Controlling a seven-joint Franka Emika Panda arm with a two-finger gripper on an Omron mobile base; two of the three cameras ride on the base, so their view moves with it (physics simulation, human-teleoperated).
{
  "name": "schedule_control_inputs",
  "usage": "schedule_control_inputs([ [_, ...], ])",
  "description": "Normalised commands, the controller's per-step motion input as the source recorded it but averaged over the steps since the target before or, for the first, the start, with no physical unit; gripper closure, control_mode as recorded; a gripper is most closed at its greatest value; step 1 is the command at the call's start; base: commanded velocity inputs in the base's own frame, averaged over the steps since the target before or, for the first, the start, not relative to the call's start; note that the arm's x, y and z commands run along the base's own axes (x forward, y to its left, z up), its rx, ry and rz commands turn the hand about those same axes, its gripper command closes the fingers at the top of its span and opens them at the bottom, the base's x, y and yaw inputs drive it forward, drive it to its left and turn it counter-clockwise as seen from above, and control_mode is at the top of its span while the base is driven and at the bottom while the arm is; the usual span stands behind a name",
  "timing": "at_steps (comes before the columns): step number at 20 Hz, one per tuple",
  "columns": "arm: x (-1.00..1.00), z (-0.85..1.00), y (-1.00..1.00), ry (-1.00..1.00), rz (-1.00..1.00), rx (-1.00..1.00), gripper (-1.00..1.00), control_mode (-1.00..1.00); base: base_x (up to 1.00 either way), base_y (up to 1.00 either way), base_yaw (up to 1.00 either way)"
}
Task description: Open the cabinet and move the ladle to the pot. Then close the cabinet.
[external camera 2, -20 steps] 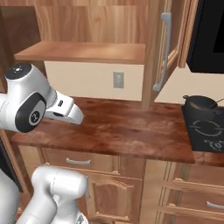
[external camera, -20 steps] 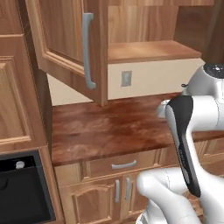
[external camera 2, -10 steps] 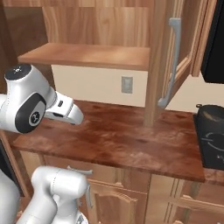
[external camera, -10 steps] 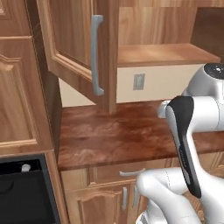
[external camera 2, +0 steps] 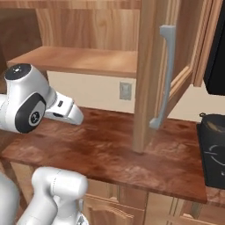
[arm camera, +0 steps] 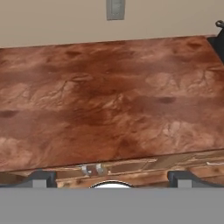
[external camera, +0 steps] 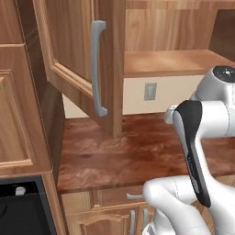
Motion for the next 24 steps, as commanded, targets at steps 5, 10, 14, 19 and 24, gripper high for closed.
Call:
schedule_control_inputs([
  [5, 0.0, 0.0, 0.0, 0.0, 0.0, 0.0, -1.0, 1.0, 0.33, -0.49, 0.0],
  [10, 0.02, 0.0, -0.19, 0.06, 0.0, 0.08, -1.0, -1.0, 0.08, -0.17, 0.0],
  [14, 0.0, 0.04, -0.13, 0.03, 0.0, 0.1, -1.0, -1.0, 0.0, 0.0, 0.0],
  [19, 0.0, 0.08, 0.0, 0.0, 0.0, 0.08, -1.0, -1.0, 0.0, 0.0, 0.0],
  [24, -0.44, 0.33, 0.0, -0.12, 0.0, 0.02, -1.0, -1.0, 0.0, 0.0, 0.0],
])
